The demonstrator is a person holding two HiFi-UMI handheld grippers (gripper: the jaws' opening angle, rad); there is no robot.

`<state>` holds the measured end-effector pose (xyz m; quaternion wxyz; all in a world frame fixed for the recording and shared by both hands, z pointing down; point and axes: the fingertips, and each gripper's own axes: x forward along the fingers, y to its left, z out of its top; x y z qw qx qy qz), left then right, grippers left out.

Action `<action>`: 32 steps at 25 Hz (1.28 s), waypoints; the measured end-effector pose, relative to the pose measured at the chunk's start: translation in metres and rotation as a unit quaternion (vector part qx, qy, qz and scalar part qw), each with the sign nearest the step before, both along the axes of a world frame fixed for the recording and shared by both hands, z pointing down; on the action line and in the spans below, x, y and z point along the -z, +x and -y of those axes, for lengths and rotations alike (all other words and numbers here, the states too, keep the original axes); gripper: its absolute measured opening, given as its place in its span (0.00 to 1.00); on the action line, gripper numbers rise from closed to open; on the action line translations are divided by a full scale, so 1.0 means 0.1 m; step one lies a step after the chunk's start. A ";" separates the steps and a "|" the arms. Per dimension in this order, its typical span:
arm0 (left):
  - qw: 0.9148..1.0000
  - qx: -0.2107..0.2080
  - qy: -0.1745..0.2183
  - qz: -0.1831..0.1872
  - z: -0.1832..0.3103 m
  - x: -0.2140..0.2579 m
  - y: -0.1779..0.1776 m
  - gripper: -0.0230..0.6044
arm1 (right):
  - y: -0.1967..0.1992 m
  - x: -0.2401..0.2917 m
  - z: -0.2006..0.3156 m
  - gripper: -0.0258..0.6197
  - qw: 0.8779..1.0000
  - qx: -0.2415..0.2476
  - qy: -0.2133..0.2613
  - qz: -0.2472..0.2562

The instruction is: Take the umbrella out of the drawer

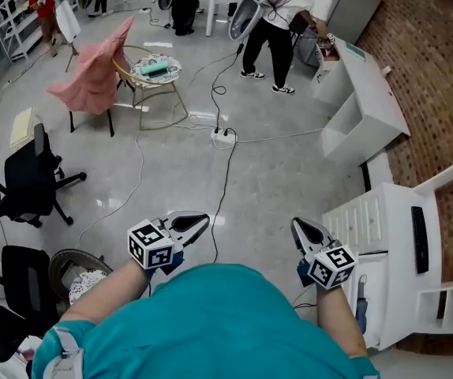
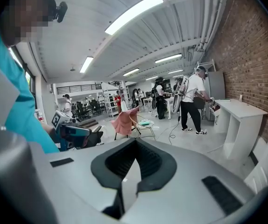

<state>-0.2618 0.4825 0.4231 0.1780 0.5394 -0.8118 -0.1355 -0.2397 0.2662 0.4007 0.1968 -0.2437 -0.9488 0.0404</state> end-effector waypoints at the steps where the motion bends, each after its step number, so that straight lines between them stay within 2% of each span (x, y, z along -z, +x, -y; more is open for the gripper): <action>1: 1.000 0.002 0.000 0.000 0.02 0.00 -0.02 0.06 | -0.03 -0.02 0.03 0.07 1.000 0.001 -0.002 -0.002; 7: 1.000 0.016 -0.016 -0.001 0.30 -0.04 -0.10 0.06 | -0.17 -0.16 0.40 0.07 1.000 0.012 -0.014 -0.013; 11: 0.998 0.050 -0.026 0.006 0.72 -0.06 -0.18 0.06 | -0.31 -0.25 0.85 0.07 0.999 0.044 -0.022 -0.013; 13: 0.997 0.076 -0.023 0.005 0.97 -0.06 -0.18 0.06 | -0.35 -0.29 1.13 0.07 0.998 0.063 -0.026 -0.017; 16: 0.993 0.114 -0.003 -0.017 1.16 -0.09 -0.14 0.06 | -0.37 -0.31 1.36 0.07 0.996 0.087 -0.023 -0.023; 21: 0.989 0.142 0.010 -0.039 1.31 -0.17 -0.11 0.06 | -0.45 -0.35 1.58 0.07 0.995 0.096 -0.017 -0.019; 25: 0.989 0.145 0.002 -0.042 1.28 -0.19 -0.12 0.06 | -0.42 -0.41 1.60 0.07 0.996 0.087 -0.029 -0.020; 32: 0.993 0.115 -0.011 -0.023 1.23 -0.08 -0.26 0.06 | -0.40 -0.29 1.62 0.07 0.998 0.057 -0.034 -0.004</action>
